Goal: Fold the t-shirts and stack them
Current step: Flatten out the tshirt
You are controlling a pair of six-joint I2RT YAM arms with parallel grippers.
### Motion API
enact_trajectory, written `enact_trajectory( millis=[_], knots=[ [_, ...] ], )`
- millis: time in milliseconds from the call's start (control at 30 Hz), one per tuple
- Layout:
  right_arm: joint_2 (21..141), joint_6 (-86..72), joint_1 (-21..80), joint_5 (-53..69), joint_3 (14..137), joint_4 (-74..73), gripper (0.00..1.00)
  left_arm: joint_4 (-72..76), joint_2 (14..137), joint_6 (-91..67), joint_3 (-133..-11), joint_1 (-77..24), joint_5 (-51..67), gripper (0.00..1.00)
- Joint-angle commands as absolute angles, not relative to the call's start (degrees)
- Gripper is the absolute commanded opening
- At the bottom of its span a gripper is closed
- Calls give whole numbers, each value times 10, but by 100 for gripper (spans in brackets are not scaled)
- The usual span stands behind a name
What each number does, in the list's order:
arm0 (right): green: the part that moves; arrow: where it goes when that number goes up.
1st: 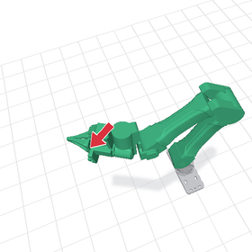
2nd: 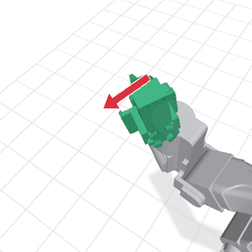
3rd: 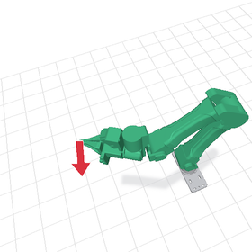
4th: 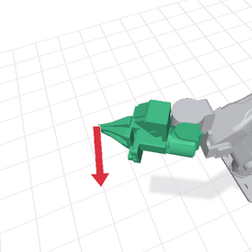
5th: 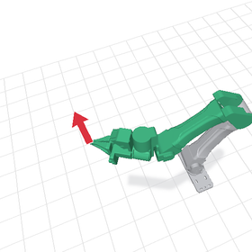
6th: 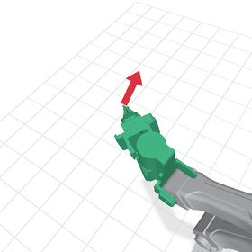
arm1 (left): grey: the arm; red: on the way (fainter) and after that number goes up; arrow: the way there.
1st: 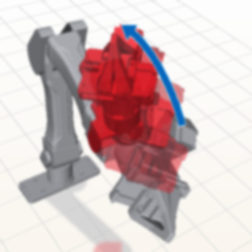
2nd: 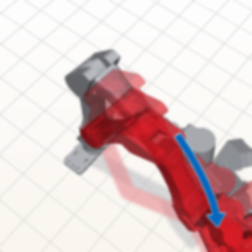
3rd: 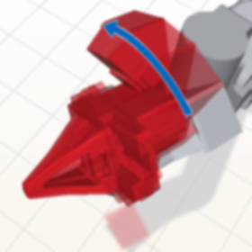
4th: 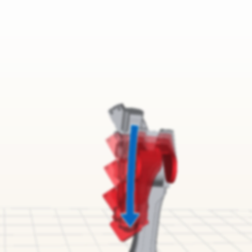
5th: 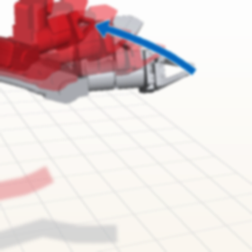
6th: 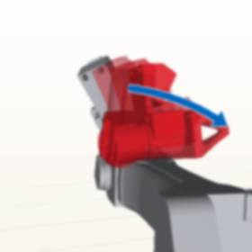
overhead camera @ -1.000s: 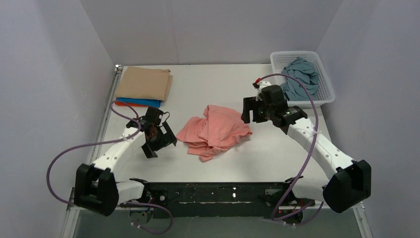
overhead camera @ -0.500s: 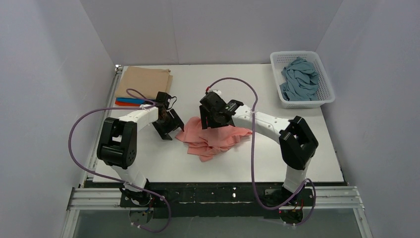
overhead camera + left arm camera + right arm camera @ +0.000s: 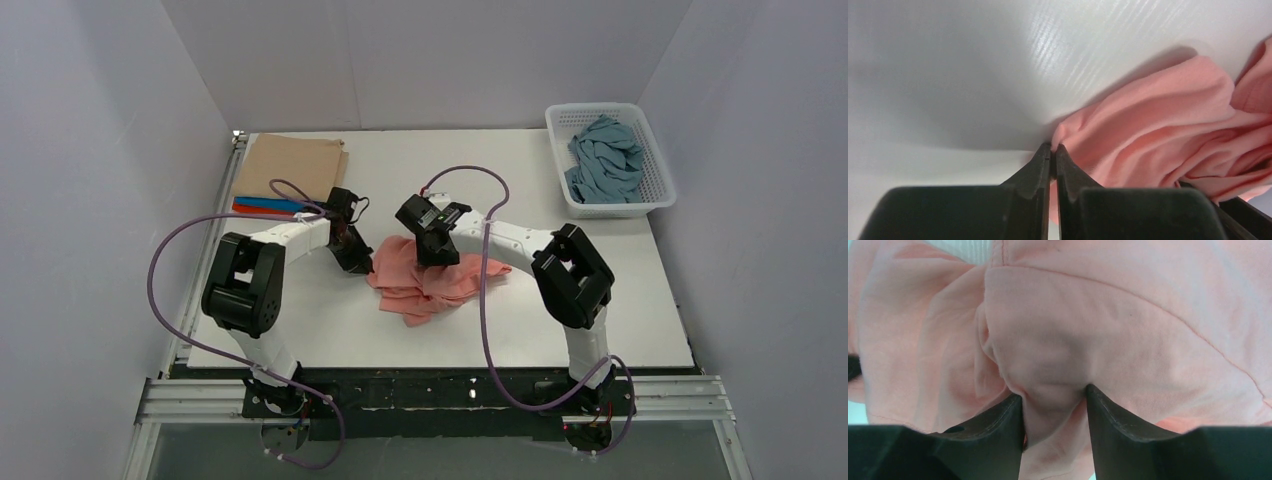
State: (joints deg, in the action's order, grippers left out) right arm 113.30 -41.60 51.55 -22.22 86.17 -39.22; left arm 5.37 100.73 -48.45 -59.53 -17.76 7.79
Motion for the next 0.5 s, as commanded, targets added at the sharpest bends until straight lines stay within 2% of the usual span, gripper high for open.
enact_trajectory(
  millis=[0,100,133,200,267,333,367,467],
  knots=[
    [1073,-427,519,-277,845,-436,52,-55,980,-470,-552,-185,-11,0],
    [1013,-422,519,-286,801,-434,51,-89,930,-463,-546,-185,-52,0],
    [991,-421,519,-283,783,-426,48,-95,917,-462,-542,-185,-62,0],
    [953,-406,518,-265,735,-391,35,-102,893,-460,-534,-185,-73,0],
    [931,-387,515,-227,696,-355,28,-105,876,-461,-525,-185,-78,0],
    [924,-384,513,-205,674,-340,8,-114,865,-461,-522,-185,-80,0],
    [925,-380,511,-196,666,-334,2,-121,860,-461,-522,-185,-82,0],
    [922,-371,505,-152,638,-295,1,-116,831,-460,-509,-185,-77,0]
  ],
)
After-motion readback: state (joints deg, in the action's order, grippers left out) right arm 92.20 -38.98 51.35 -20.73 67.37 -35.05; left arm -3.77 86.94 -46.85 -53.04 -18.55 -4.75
